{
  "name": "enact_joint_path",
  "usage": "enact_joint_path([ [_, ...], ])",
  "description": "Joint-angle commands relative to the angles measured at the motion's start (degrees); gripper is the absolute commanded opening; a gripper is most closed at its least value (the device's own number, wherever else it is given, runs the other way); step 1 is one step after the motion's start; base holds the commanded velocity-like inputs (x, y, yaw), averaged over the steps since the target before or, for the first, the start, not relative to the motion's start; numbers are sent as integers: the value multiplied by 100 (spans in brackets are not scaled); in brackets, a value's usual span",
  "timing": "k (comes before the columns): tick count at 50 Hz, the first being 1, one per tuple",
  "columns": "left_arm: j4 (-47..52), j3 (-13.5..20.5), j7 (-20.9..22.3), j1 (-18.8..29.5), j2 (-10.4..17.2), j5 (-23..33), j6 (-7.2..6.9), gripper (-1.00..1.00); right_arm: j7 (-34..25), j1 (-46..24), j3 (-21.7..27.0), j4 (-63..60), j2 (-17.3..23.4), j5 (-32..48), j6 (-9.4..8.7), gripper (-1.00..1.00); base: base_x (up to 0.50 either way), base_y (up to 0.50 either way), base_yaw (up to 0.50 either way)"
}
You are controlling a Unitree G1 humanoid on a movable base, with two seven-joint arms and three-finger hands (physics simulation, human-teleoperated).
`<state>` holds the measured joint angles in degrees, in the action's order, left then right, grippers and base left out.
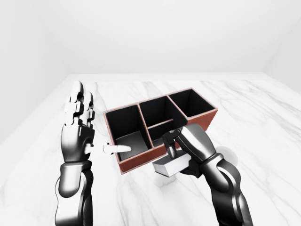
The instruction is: Pick up the book and place it in the front compartment of the caddy.
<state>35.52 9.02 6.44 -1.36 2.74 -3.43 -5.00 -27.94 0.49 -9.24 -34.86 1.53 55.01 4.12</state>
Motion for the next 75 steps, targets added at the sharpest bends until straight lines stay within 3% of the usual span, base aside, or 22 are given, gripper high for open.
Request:
enact_joint_path([
  [1,-3,21,1,5,6,-14,0,100,-88,-483,170,-32,-70,53,-112,-100,0,0,0],
  [8,15,0,2,-20,-2,-1,0,100,-80,-651,202,73,-83,75,-207,-100,0,0,0],
  [14,-12,23,5,-4,3,-9,0,100,-213,-1057,247,108,-137,143,-513,-100,0,0,0],
  [30,-10,-11,14,-30,-5,11,0,100,-288,-1602,301,315,-153,230,-821,-100,0,0,0],
  [42,-6,12,12,-7,1,-5,0,100,-213,-2076,370,686,-121,268,-894,-100,0,0,0],
  [75,-4,-2,15,-6,-4,-7,0,100,425,-3200,503,2304,-12,235,-796,-100,0,0,0],
])
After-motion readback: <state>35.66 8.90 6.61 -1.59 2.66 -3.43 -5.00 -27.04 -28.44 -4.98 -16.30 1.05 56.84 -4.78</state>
